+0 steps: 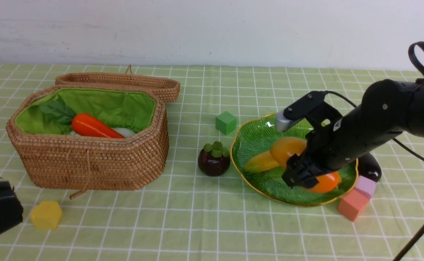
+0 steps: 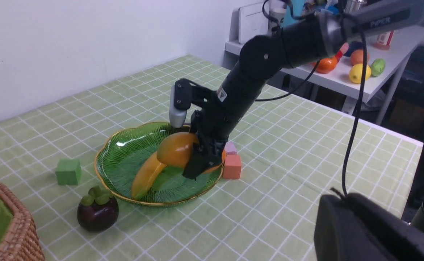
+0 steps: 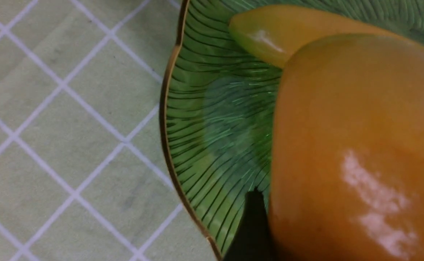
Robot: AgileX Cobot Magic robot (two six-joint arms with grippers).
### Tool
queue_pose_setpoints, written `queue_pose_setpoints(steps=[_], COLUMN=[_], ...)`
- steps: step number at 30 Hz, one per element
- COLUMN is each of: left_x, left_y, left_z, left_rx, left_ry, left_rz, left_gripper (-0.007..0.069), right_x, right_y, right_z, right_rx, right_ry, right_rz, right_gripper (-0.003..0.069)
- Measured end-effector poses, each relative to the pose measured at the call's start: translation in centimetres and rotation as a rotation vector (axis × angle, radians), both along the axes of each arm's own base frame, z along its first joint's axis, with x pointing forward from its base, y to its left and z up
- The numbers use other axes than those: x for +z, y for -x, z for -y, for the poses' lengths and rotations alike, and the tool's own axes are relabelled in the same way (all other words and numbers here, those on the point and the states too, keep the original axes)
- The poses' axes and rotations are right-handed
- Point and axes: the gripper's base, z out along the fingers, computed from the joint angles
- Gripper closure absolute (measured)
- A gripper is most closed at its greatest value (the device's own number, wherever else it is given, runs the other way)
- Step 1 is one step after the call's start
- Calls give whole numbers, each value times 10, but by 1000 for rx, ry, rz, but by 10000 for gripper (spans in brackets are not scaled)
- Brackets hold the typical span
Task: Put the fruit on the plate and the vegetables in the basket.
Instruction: Use the right arm to grab a mango and put it into the right plate
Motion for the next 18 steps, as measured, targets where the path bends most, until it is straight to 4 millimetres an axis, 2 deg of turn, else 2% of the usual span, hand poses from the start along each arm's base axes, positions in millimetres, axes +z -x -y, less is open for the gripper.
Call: queue_pose_setpoints(steps=[3,5,7,10,14,18], left_x=[0,0,0,0,0,0], left_y=[0,0,0,0,0,0], left_z=[0,0,0,0,0,0], left_rx=[0,0,-1,-1,-1,-1], left_ry=[0,0,-1,-1,-1,-1], left_rz=[0,0,-1,-1,-1,-1], left_gripper=[625,624,622,621,621,619], right_x=[-1,2,9,23,49,77], right_y=[-1,0,2,6,15,24], right_z=[0,0,1,2,6,21], right_rx=[-3,-3,-2,-1,-18,-157], right_ry=[1,-1,-6,-17,-41,-96], right_rz=[3,10,26,57,119,161], right_gripper=[85,22,-13,-15,29,148])
